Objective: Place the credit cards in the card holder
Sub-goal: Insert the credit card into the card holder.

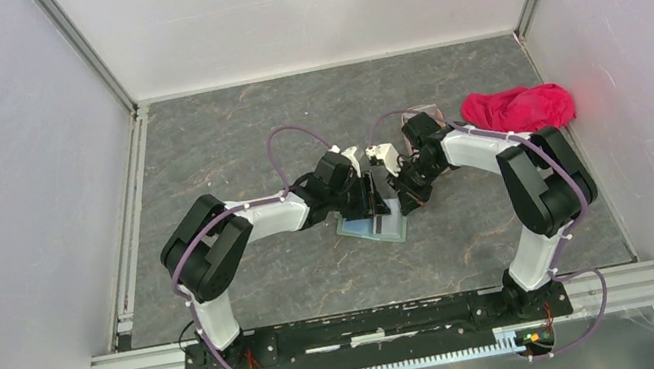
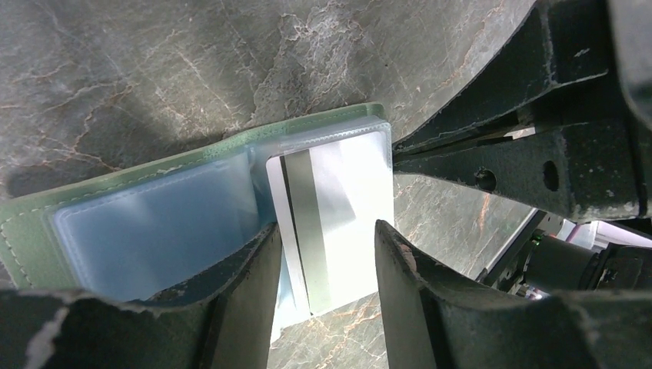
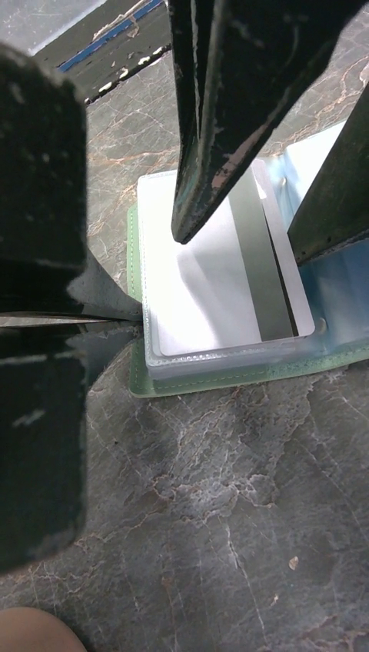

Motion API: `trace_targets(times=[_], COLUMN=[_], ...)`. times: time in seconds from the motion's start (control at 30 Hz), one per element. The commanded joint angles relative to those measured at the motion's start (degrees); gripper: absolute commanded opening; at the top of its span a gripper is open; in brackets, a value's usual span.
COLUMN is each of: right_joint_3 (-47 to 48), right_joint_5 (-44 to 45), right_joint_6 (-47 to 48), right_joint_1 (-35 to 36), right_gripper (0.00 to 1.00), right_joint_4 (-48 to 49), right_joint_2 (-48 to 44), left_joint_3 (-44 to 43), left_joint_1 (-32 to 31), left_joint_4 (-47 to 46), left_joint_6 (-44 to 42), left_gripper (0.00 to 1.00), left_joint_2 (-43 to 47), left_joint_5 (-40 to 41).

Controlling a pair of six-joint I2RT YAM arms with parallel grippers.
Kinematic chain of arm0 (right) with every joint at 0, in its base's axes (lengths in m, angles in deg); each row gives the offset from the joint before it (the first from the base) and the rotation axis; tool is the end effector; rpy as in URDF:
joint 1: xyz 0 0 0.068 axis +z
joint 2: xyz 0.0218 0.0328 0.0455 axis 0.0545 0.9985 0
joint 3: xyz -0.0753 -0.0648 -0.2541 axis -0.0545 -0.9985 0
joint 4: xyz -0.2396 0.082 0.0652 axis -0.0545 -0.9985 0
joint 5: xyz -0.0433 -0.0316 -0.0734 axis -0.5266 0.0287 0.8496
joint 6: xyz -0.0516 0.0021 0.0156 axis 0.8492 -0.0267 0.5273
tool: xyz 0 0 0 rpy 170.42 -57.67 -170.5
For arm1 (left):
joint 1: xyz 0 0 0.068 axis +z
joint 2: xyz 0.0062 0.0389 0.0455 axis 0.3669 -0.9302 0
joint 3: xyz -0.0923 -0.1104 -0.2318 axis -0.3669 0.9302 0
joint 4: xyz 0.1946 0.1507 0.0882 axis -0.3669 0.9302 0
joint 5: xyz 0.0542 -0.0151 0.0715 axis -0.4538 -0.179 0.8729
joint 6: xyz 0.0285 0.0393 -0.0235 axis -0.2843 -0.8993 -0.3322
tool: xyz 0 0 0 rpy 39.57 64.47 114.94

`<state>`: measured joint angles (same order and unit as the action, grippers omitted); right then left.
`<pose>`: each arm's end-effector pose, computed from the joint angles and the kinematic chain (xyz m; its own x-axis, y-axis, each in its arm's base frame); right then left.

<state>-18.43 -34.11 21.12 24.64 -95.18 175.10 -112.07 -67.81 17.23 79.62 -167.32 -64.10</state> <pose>0.2859 0.1336 0.1512 -0.6039 -0.6590 -0.4483 -0.7967 0.4833 0.3628 0.2539 -0.2807 0.1494 -0.9044 0.0484 -0.4239 0.3307 0.7071 -0.6250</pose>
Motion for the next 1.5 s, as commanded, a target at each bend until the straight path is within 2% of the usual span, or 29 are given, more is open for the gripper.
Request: trace_targets(times=[0.0,0.2,0.57,0.63,0.83,1.07,1.13,1.17,1.23,1.33,1.47], right_joint_3=[0.12,-0.09,-0.57,-0.96,-1.71,-3.15,-4.61,-5.43,-7.57,-12.06,-16.19], right_joint_5=[-2.79,-4.08,-4.45,-4.54,-6.95,-12.68,-14.40,-15.61,-20.42,-26.29,-28.15], right_joint_6=[-0.67,-0.43,4.30,4.76,5.15,4.28,2.21,0.63,-3.29,-11.15,-17.19], right_joint_1=[-0.15,-1.65,-2.76,-3.12,-5.31,-7.80,-9.04,-9.86,-11.98,-15.34,-17.13], right_gripper=[0.04,0.06,0.21,0.23,0.28,0.31,0.33,0.36,0.40,0.47,0.51], right_joint_4=[7.54,7.20,4.91,4.98,4.86,6.28,8.66,9.90,12.97,19.98,27.64], right_joint_2=[-1.37,-1.11,-4.55,-5.91,-8.03,-10.44,-11.54,-11.99,-12.26,-12.06,-11.36], left_joint_3=[-1.70,0.10,3.23,3.79,6.61,14.60,18.70,20.88,25.53,31.42,32.11], left_joint_1=[-1.62,-1.62,-1.45,-1.44,-1.52,-1.49,-1.46,-1.44,-1.26,-0.01,0.19], left_joint_4=[-5.65,-10.80,-10.17,-10.44,-10.76,-12.15,-12.75,-13.44,-16.47,-20.83,-17.84], left_joint_6=[-0.42,2.69,2.03,1.69,-0.71,-4.80,-5.63,-5.88,-5.78,-1.69,1.27], left_gripper=[0.55,0.55,0.60,0.66,0.68,0.69,0.74,0.80,0.98,1.00,1.00], left_joint_2=[0.91,0.32,6.46,7.89,14.06,26.43,30.86,32.92,36.45,39.00,37.88], left_joint_5=[-5.09,-8.07,-0.42,0.67,5.36,13.66,17.41,19.43,21.87,21.87,21.55])
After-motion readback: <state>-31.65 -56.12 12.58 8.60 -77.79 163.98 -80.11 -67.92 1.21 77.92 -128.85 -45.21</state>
